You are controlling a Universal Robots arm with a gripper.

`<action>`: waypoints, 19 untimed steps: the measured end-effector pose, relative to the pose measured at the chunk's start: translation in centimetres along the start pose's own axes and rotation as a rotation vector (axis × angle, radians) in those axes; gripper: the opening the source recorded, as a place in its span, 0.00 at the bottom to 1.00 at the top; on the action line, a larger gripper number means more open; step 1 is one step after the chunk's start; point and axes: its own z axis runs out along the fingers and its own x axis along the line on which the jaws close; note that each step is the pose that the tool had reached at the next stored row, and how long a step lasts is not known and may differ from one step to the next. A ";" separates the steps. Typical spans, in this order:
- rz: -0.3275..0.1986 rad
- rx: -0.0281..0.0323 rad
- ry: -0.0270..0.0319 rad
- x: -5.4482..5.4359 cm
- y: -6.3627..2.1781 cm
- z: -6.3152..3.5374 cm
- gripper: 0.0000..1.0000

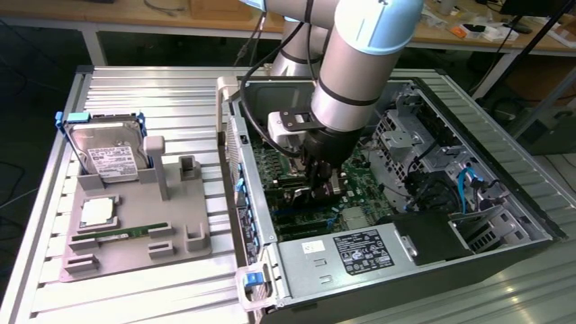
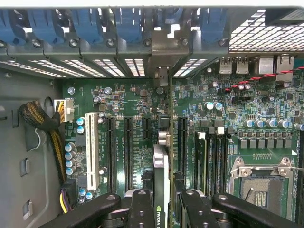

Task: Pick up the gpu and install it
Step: 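Insert the gpu into the slot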

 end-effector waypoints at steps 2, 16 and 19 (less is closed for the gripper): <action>0.000 0.0002 -0.0001 0.0 0.01 0.01 0.27; 0.000 0.0024 0.0000 0.0 0.28 0.24 0.27; 0.000 0.0030 -0.0002 0.0 0.27 0.62 0.27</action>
